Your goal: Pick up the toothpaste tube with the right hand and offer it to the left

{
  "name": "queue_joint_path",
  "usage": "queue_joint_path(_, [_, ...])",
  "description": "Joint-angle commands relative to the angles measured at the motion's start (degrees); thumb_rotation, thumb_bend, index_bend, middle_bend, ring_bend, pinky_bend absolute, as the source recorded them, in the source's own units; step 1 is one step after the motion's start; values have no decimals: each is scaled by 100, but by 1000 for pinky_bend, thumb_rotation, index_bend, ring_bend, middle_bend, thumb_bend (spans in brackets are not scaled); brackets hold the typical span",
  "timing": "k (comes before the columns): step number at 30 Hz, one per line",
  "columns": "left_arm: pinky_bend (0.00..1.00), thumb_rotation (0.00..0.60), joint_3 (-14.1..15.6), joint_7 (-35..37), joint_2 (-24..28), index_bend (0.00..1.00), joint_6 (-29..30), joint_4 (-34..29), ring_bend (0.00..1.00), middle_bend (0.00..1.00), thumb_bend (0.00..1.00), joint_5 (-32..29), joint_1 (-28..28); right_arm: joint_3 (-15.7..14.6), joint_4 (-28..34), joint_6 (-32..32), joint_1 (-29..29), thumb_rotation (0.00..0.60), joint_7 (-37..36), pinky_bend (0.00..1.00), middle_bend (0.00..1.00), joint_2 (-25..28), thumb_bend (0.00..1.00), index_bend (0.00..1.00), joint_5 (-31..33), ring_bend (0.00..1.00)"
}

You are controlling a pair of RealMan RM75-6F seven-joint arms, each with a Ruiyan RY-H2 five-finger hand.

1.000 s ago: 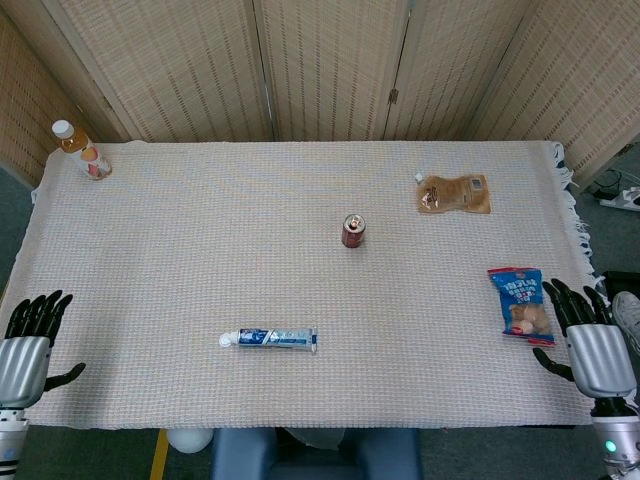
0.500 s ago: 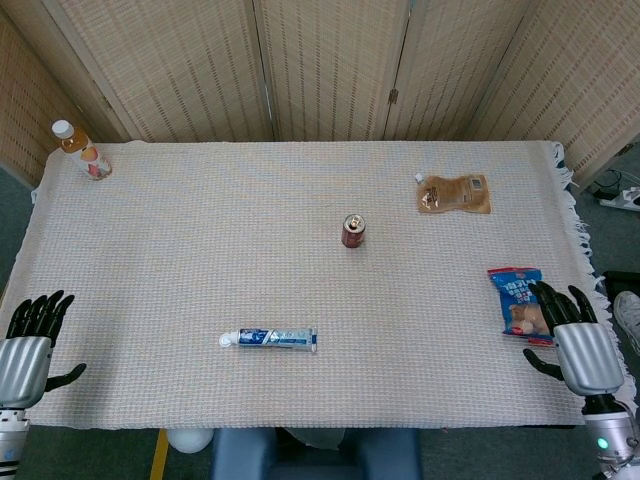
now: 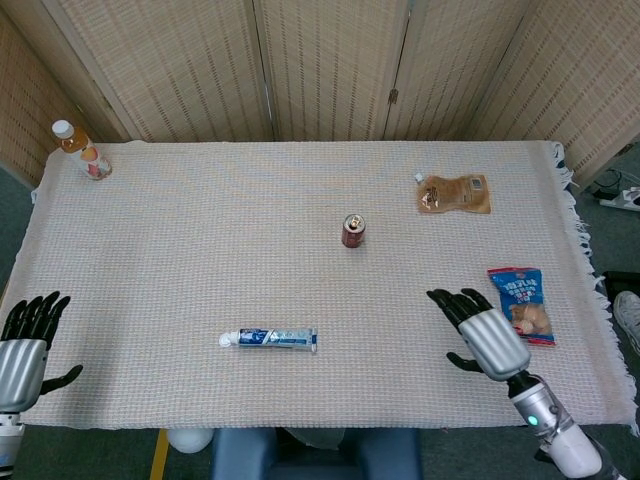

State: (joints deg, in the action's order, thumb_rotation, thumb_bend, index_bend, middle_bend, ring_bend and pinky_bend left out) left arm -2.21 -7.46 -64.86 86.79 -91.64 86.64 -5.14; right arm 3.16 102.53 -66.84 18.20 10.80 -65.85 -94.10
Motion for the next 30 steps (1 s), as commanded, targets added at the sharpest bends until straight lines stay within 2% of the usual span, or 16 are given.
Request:
queue_joint_path(1, [0,600,27,24,21,71,52,-9,61,74,134,27,46,243,329,865,697,600,336,156,165,-458,244,42,306,211])
queue_joint_path(7, [0,600,69,62,86,71,133,-47,61,74,134,35,135,601,124,1529,1396,600,707,161,179,-1362,243,67,924,192])
queue_joint_path(13, [0,600,106,138,158,72,198,-102,62,74,134,90,197,812,-513,1919,1984,600,1097,222,212,-2386,244,134,1522,201])
queue_joint_path(22, [0,600,117,117,231,71,205,-172,62,74,134,85,238,1034,-1564,2063,2657,600,1529,244,274,-3645,244,229,2156,261])
queue_joint_path(30, [0,600,128,140,277,71,131,-206,62,73,134,80,227,1160,-2576,2134,3170,600,1685,245,288,-4525,244,248,2459,276])
